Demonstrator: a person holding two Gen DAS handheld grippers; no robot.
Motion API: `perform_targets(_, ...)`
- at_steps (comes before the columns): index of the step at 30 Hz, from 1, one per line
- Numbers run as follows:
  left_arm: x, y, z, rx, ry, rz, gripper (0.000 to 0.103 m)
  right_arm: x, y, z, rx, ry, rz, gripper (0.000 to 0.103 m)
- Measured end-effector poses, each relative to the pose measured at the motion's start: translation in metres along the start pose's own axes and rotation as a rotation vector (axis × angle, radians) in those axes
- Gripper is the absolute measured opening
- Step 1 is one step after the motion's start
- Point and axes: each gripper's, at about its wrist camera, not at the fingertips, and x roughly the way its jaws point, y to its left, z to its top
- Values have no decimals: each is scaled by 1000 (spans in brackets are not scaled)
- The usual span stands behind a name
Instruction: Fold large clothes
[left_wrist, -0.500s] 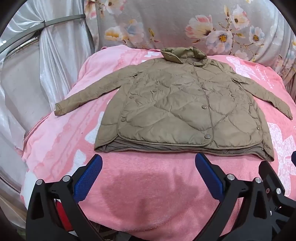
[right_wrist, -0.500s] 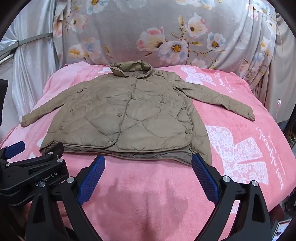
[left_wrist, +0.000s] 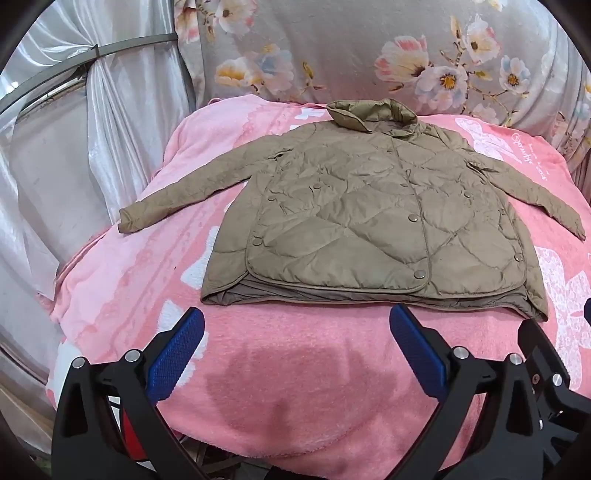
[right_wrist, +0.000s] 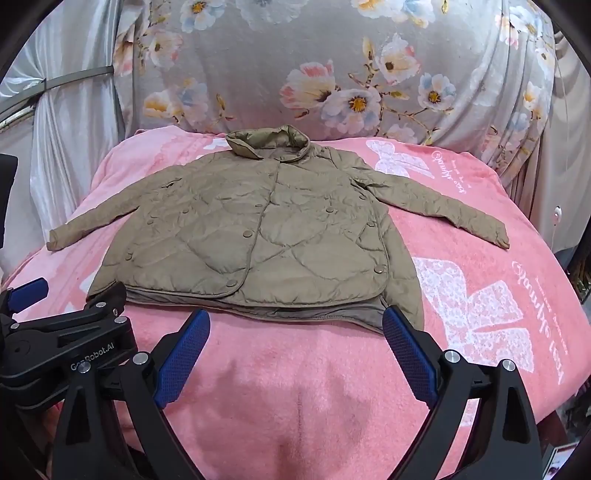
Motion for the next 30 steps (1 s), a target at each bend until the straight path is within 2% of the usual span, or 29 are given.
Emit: perform_targets(30,-7,4,-4,-12,-7,0,98,-1,3,2,-4,-1,-4,93)
